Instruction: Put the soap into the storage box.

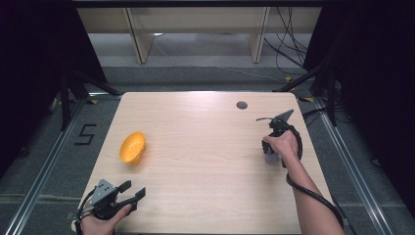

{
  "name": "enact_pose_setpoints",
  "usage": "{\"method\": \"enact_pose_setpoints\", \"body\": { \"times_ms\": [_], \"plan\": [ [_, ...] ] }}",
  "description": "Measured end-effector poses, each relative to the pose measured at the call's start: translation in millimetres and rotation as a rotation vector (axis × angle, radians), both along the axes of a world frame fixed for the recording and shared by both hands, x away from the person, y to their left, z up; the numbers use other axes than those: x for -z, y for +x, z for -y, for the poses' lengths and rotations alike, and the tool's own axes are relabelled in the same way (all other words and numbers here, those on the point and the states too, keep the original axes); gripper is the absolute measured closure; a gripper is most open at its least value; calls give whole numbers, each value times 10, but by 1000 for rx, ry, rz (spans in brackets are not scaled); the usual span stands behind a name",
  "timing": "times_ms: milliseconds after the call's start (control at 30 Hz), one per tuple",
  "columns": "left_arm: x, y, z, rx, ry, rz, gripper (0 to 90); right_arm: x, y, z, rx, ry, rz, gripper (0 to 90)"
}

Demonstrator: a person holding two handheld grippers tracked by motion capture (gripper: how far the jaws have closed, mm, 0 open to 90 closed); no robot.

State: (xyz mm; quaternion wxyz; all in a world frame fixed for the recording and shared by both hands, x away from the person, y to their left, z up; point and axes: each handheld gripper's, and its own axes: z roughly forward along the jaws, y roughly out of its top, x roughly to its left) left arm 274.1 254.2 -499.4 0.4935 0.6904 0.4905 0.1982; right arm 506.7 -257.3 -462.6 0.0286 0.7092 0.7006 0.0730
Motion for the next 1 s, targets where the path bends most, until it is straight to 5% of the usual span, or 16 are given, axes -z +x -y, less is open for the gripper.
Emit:
{"method": "enact_pose_setpoints", "body": {
  "times_ms": [33, 133, 367, 400, 467, 533, 600, 633, 800, 967, 1000],
  "plan": [
    [0, 0, 0, 0, 0, 0, 340, -22, 14, 2, 6, 9, -34, 457],
    [-1, 0, 2, 2, 2, -1, 340, -19, 19, -14, -7, 3, -42, 478],
    [-1, -1, 9, -3, 5, -8, 341, 18, 38, -64, -42, -46, -40, 482],
    [-1, -1, 8, -3, 5, -10, 340, 22, 25, -58, -80, -45, -29, 480],
    [-1, -2, 5, -1, 6, -8, 340, 27, 29, -87, -53, -45, -33, 469],
    [0, -1, 6, -1, 6, -9, 340, 47, 18, -96, -72, -48, -36, 467],
    [-1, -2, 8, -2, 6, -11, 341, 95, 7, -46, -152, -35, -28, 469],
    [0, -2, 7, -2, 5, -10, 340, 75, 11, -53, -157, -39, -61, 469],
    [3, 1, 9, -2, 0, -9, 340, 84, 8, -81, -168, -76, -25, 487],
    [4, 0, 9, -4, 1, -9, 341, 81, 4, -66, -201, -73, -17, 493],
    [4, 1, 7, -4, 0, -9, 341, 69, 7, -34, -239, -36, -30, 495]
  ]
}}
